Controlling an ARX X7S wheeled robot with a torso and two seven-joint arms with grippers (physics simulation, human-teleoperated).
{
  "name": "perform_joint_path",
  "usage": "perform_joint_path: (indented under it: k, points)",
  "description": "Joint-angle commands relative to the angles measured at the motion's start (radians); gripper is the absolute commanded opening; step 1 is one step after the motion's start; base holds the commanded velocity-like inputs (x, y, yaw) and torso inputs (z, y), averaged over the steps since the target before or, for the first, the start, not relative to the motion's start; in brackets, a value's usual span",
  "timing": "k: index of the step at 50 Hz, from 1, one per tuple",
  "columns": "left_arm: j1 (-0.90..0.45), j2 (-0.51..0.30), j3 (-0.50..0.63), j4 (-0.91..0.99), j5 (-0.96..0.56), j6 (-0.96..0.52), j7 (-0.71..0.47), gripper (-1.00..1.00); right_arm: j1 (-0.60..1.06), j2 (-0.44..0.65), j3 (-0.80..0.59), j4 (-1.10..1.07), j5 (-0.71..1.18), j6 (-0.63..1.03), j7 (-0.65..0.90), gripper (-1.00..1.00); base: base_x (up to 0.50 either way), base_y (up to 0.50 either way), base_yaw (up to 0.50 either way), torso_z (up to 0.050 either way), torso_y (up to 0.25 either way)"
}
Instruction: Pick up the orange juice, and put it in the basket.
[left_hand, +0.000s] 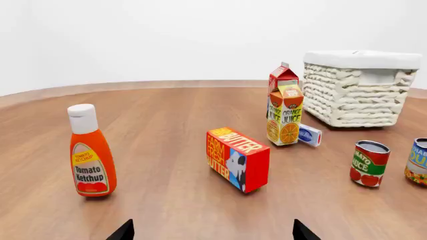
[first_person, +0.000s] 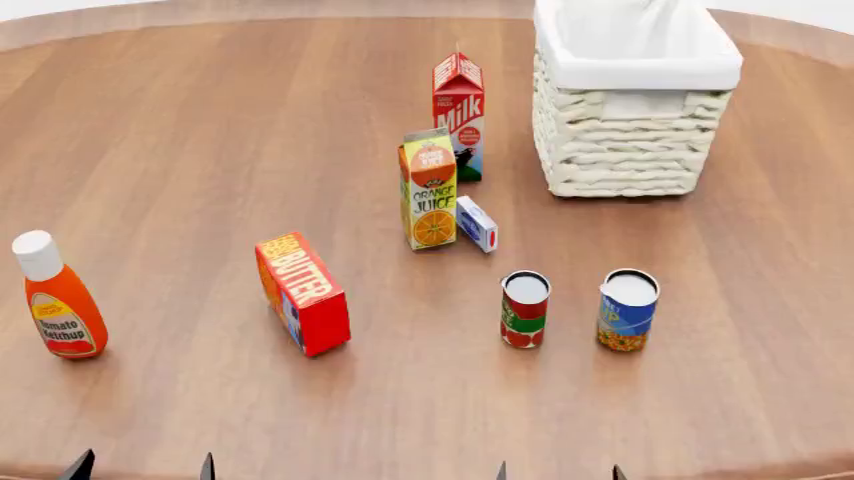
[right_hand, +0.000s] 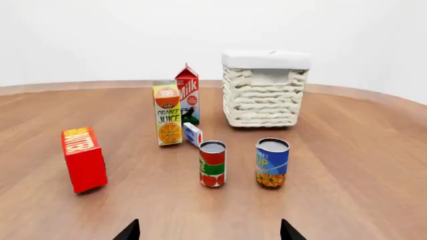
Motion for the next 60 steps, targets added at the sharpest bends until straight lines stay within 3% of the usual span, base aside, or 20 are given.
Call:
perform_joint_path:
  k: [1,18,60]
  points:
    - [0.000,-0.016,0.018,0.000,-0.016,0.000,-0.018,1.00,0.005,0.033,-0.041,0.017,0.034,-0.014,0.040,1.00,0.00,0.00,0.00,0.000,0.000]
    - [-0.002,-0.058,0.067,-0.001,-0.058,0.003,-0.067,1.00,0.022,0.073,-0.072,-0.143,0.050,0.120,0.090,1.00,0.03,0.00,0.00,0.000,0.000]
    - [-0.007,-0.107,0.125,-0.003,-0.107,0.010,-0.124,1.00,0.026,0.114,-0.125,-0.136,0.106,0.091,0.138,1.00,0.24,0.00,0.00,0.000,0.000]
